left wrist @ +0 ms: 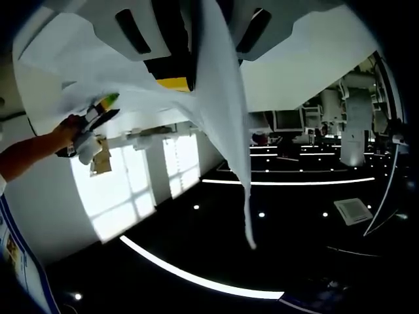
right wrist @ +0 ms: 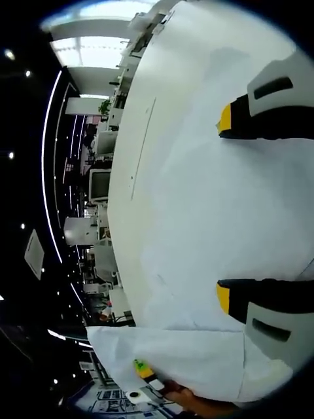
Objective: Organize the stack of printing papers by aligning and flattening the scattered papers on the table
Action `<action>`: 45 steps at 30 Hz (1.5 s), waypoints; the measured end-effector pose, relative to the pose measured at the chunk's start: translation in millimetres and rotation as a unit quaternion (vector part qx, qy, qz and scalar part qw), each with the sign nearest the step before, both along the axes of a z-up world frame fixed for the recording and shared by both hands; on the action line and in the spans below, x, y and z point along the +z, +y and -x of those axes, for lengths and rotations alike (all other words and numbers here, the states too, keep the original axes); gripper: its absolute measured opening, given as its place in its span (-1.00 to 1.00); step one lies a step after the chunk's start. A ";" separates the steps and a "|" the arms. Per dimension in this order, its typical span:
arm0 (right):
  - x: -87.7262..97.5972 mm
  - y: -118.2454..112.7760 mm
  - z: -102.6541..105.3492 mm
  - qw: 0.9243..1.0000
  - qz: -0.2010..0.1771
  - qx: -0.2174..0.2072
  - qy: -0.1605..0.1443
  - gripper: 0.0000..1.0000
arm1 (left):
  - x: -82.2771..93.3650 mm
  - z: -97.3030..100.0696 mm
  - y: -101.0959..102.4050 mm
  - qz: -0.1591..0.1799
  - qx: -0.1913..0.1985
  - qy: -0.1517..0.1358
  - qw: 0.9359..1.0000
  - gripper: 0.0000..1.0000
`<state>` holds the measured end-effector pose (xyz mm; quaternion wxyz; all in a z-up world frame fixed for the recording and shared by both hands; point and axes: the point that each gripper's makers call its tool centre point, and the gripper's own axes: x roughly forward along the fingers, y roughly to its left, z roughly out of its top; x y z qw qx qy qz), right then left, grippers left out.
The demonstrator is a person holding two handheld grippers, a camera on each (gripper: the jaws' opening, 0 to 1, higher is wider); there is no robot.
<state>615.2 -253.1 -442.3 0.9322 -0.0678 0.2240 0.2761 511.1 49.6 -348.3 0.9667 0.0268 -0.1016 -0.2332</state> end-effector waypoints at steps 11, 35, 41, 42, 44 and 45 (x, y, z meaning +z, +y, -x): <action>0.8 1.6 2.6 1.000 -0.007 0.004 -0.012 0.59 | -1.6 0.3 -2.8 -0.006 -0.004 0.003 1.000 -0.87; 0.8 4.1 3.7 1.000 -0.009 0.008 -0.013 0.49 | -1.3 1.0 -2.9 -0.006 -0.004 0.001 1.000 -0.87; 1.2 4.3 4.1 1.000 -0.006 0.005 -0.010 0.41 | -1.3 1.0 -3.0 -0.006 -0.004 0.001 1.000 -0.87; 1.3 4.8 4.3 1.000 -0.006 0.005 -0.009 0.40 | -1.2 0.9 -3.0 -0.006 -0.004 0.001 1.000 -0.87; 1.6 5.6 4.9 1.000 -0.005 0.005 -0.008 0.35 | -1.3 0.8 -2.9 -0.006 -0.004 0.001 1.000 -0.87; 1.5 4.9 5.2 1.000 -0.004 0.001 -0.007 0.30 | -1.2 0.9 -2.9 -0.007 -0.004 0.001 1.000 -0.87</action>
